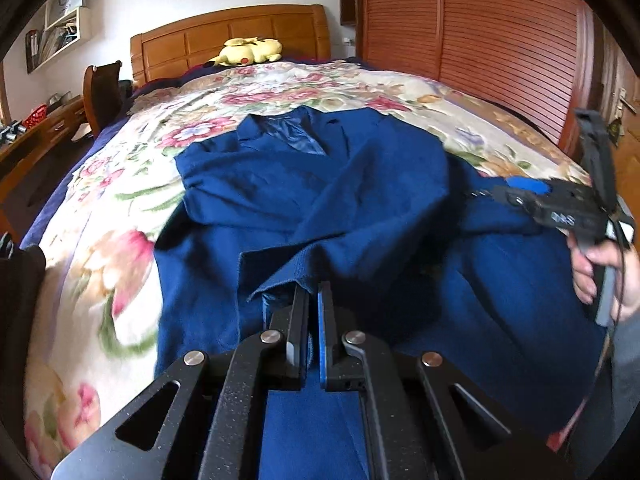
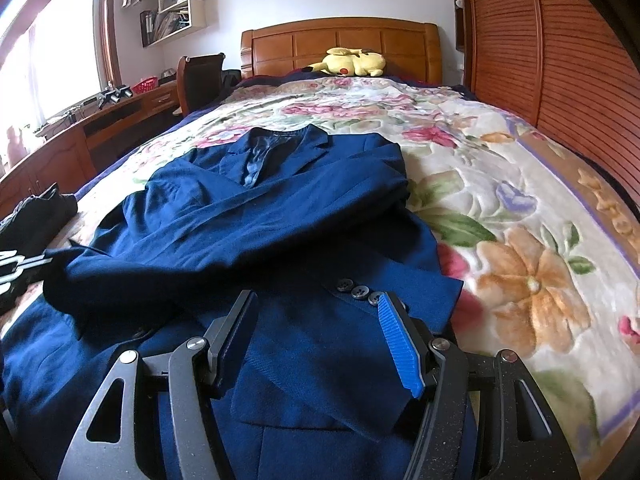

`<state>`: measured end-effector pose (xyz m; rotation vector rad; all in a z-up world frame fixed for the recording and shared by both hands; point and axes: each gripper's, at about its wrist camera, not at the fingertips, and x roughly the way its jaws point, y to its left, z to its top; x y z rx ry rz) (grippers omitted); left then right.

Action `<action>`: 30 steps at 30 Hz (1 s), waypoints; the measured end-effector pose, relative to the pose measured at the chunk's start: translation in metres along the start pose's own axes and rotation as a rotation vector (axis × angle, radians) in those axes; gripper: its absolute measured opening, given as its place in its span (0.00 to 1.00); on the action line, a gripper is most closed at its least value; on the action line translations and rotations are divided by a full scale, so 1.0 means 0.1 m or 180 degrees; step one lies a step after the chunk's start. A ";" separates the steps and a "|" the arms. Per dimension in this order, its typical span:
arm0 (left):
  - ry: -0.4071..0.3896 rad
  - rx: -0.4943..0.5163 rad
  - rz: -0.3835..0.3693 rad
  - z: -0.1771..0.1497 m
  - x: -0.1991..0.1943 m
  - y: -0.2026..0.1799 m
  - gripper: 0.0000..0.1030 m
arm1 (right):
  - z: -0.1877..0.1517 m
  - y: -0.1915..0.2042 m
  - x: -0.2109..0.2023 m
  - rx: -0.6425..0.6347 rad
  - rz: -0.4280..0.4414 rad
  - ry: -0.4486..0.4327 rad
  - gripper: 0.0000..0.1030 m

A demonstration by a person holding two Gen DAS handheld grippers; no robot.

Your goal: Fold large clothes

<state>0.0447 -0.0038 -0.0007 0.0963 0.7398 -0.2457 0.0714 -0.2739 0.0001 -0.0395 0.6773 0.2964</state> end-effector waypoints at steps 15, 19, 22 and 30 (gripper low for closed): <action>-0.0049 0.0140 -0.0077 -0.23 -0.18 -0.25 0.04 | -0.01 0.04 -0.03 -0.0064 0.0012 0.0010 0.63; -0.0082 0.0083 -0.0064 -0.21 -0.26 -0.21 0.07 | -0.02 0.05 -0.02 -0.0082 0.0005 0.0023 0.63; -0.0149 0.0062 -0.0016 -0.19 -0.35 -0.18 0.13 | -0.02 0.06 -0.01 -0.0096 0.0002 0.0030 0.63; -0.0220 -0.0078 0.0113 -0.10 -0.35 0.10 0.55 | -0.02 0.08 0.01 -0.0118 -0.0001 0.0057 0.63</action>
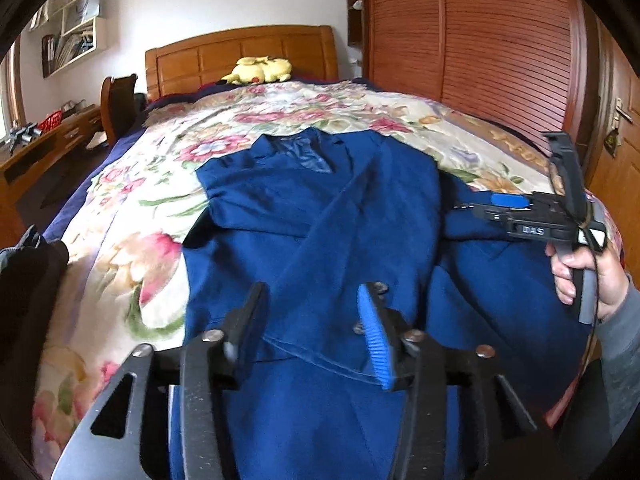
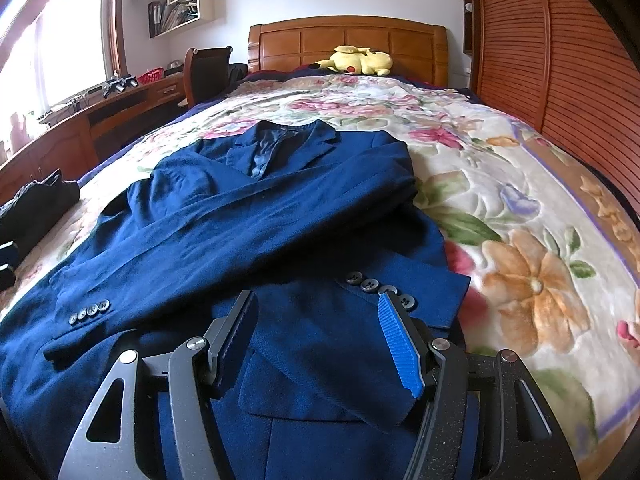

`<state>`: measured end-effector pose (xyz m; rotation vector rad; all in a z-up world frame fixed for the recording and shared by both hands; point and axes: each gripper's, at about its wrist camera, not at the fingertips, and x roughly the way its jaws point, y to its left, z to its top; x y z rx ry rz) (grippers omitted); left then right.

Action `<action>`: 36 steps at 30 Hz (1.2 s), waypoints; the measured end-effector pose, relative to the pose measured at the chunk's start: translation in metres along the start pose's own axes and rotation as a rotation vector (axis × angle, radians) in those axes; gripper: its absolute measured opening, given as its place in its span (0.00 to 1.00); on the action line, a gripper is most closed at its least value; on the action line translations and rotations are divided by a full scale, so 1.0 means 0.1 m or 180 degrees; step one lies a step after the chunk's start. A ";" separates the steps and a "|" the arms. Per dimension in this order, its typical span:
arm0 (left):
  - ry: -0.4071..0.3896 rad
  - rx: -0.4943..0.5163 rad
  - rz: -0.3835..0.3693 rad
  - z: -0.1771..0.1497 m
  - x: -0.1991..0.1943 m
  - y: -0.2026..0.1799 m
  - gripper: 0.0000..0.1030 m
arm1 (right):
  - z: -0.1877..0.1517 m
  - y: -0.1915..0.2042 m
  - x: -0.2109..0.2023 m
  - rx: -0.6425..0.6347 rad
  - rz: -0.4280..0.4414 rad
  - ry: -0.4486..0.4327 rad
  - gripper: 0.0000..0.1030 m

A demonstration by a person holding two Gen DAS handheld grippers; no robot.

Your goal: Fold large clothes

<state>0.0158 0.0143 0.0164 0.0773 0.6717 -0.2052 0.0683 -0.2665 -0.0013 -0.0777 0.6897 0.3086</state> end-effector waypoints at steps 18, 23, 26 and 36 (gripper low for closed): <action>0.0523 -0.0233 0.0241 -0.07 0.68 0.36 0.75 | -0.01 0.06 0.09 -0.0084 -0.0007 0.0095 0.63; 0.0620 -0.0175 0.0211 -0.12 0.76 0.32 0.75 | -0.02 0.07 0.10 -0.0088 -0.0008 0.0101 0.63; 0.0643 -0.0127 0.0131 -0.13 0.77 0.27 0.69 | -0.02 0.07 0.10 -0.0093 -0.0011 0.0105 0.63; 0.0757 -0.0158 0.0010 -0.16 0.85 0.28 0.48 | -0.02 0.07 0.11 -0.0106 -0.0014 0.0110 0.63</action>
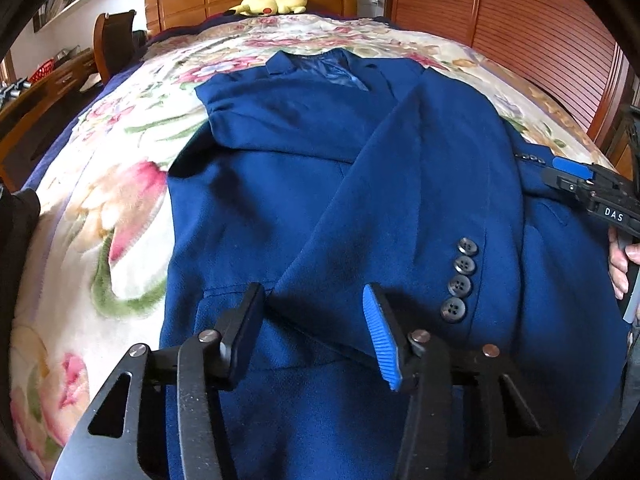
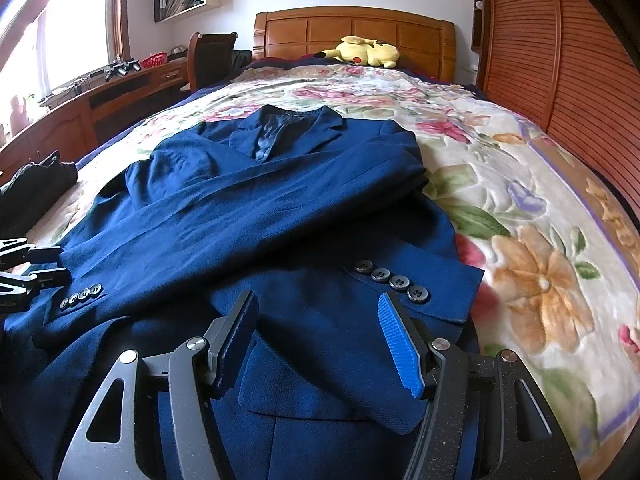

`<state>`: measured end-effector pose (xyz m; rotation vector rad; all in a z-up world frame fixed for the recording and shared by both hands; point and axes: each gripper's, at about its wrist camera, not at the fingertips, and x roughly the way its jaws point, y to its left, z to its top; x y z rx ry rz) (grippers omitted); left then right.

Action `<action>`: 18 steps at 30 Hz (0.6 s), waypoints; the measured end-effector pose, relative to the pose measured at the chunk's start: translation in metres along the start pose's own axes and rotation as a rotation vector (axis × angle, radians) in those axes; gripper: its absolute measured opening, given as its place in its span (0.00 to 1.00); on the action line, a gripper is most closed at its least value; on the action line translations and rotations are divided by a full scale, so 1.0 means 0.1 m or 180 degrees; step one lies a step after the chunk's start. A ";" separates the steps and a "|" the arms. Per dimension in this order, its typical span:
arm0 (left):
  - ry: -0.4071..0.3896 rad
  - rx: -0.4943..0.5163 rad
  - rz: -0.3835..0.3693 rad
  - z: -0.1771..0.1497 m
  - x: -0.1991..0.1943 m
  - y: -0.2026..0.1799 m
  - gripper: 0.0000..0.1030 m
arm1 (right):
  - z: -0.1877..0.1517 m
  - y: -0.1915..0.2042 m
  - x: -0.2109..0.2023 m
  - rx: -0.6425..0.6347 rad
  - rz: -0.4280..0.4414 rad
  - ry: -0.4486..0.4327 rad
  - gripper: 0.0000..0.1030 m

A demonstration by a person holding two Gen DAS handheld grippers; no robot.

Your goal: Fold large clothes

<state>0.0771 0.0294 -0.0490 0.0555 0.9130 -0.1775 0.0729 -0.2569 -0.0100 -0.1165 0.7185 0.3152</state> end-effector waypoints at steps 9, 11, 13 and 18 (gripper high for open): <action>-0.0187 0.0020 0.0010 0.03 -0.16 -0.03 0.04 | 0.00 0.00 0.02 -0.0015 0.0010 0.0021 0.63; -0.0328 0.0001 0.0033 0.08 -0.27 -0.02 0.03 | 0.00 0.00 0.02 -0.0015 0.0011 0.0023 0.63; -0.0441 -0.0048 0.0061 0.15 -0.36 0.04 0.03 | -0.01 0.00 0.02 -0.0016 0.0008 0.0024 0.63; -0.0673 -0.0207 0.0174 0.38 -0.54 0.25 0.03 | 0.00 0.01 0.03 -0.0019 0.0009 0.0025 0.63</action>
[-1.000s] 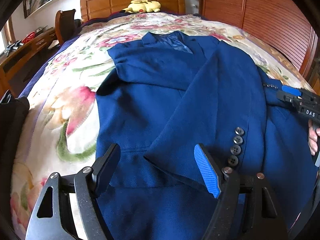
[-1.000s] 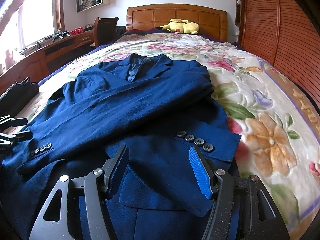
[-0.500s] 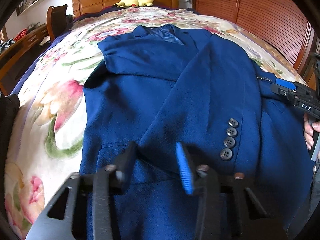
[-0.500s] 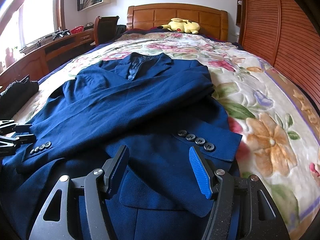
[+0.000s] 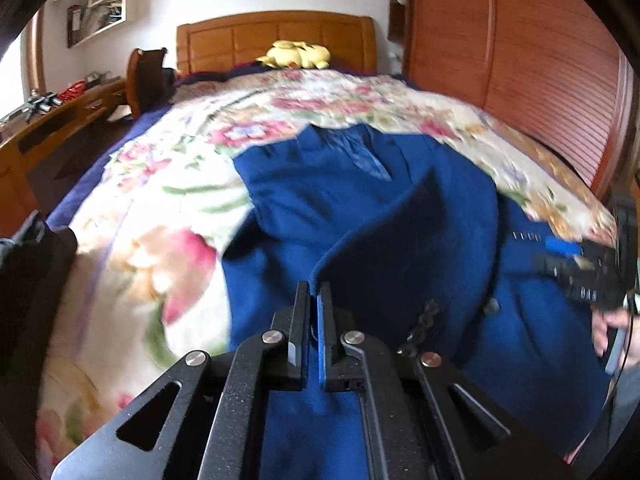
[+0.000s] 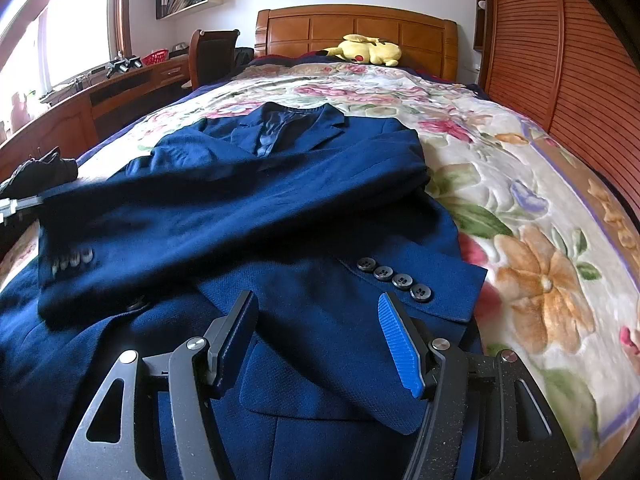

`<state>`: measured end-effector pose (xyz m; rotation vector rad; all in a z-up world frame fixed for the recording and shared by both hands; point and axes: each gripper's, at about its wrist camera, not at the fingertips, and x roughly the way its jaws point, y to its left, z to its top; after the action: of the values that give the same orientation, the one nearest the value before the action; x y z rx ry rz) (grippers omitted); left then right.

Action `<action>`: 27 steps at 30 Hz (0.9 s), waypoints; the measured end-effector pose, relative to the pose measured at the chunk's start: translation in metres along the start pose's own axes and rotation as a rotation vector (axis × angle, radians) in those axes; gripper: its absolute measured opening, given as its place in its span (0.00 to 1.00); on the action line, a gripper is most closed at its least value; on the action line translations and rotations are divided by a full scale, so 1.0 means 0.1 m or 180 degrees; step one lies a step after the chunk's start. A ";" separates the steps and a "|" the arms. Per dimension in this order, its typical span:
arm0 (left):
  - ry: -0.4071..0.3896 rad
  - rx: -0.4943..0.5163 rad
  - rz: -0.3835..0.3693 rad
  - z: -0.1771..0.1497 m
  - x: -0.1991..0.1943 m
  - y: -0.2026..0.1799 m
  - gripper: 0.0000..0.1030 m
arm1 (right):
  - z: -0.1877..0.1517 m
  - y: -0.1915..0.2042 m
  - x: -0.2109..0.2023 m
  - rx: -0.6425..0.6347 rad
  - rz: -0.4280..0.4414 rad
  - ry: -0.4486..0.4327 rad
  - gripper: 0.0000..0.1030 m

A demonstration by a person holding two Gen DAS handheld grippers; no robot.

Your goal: Fold large clothes

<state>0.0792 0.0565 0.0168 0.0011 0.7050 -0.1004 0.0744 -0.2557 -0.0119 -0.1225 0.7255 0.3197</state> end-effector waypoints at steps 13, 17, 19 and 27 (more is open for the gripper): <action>0.0000 0.0049 0.0127 -0.01 0.01 0.06 0.03 | -0.01 0.01 0.02 -0.0018 0.0005 0.0027 0.63; -0.0039 0.0132 0.0188 -0.07 -0.07 -0.01 0.13 | -0.01 0.02 0.02 -0.0017 0.0006 0.0028 0.63; -0.0078 0.0149 0.0171 -0.09 -0.14 -0.03 0.26 | -0.01 0.02 0.01 -0.0016 0.0010 0.0032 0.63; -0.0206 0.0203 0.0021 -0.22 -0.39 -0.07 0.78 | 0.00 0.04 0.03 -0.0024 -0.0009 0.0048 0.63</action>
<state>0.0346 0.0544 0.0251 0.0611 0.6367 -0.1159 0.0748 -0.2518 -0.0139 -0.1330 0.7389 0.3190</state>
